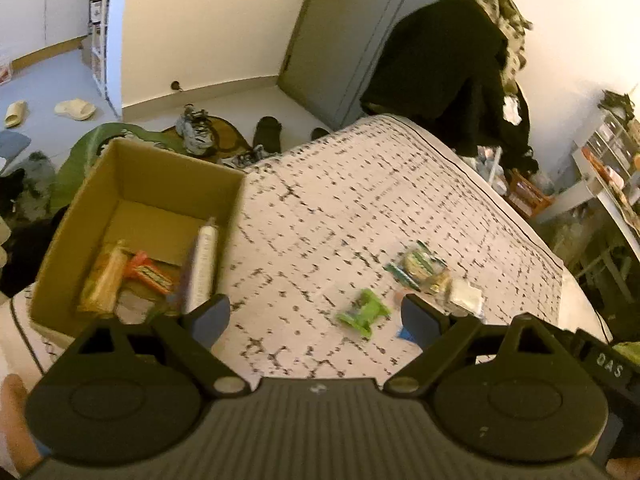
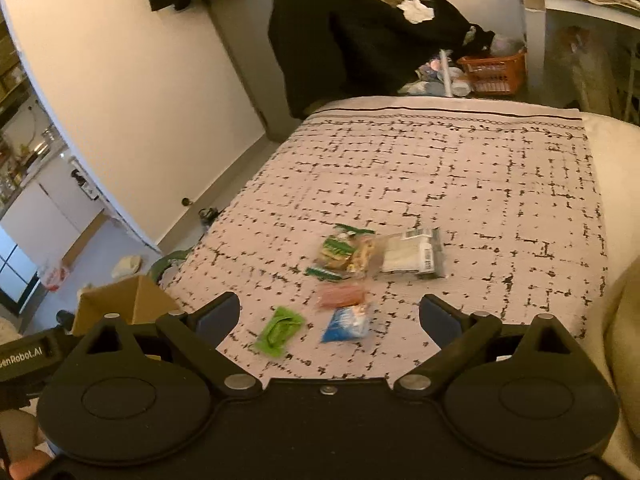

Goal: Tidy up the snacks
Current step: 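Move both tools from the box back to the snack pile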

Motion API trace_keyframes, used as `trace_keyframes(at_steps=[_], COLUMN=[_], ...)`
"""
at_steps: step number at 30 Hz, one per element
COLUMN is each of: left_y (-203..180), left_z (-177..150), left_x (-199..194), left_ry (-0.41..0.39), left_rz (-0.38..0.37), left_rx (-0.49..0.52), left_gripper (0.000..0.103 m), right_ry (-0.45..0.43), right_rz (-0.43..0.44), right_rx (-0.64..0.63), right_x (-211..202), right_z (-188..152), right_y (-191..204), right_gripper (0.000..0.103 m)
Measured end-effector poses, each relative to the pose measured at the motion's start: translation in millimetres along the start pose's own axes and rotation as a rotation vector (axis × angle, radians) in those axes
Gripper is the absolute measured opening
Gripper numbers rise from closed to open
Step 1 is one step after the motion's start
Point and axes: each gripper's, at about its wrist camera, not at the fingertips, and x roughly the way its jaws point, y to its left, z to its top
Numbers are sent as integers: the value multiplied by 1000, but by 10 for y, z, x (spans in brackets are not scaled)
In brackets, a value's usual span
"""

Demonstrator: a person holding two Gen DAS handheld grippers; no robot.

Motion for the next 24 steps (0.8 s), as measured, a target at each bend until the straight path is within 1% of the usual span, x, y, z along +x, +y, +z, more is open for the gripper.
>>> trace_keyframes(at_steps=[5, 9, 18, 21, 24], left_y=[-171, -274, -427, -467, -499], left_z=[-39, -71, -141, -155, -168], left_x=[143, 294, 704, 838, 993], left_ry=[12, 17, 49, 56, 68], left_rz=[-15, -16, -29, -27, -19], left_rx=[25, 47, 43, 48, 57], left_gripper=[91, 91, 88, 88, 88], right_ry=[-3, -1, 17, 28, 44], right_rz=[-20, -41, -75, -80, -84], right_rx=[29, 69, 140, 147, 127], right_x=[73, 161, 373, 456, 543], right_z=[63, 110, 202, 226, 251], right_y=[-111, -227, -414, -435, -442], right_gripper=[96, 91, 88, 87, 87])
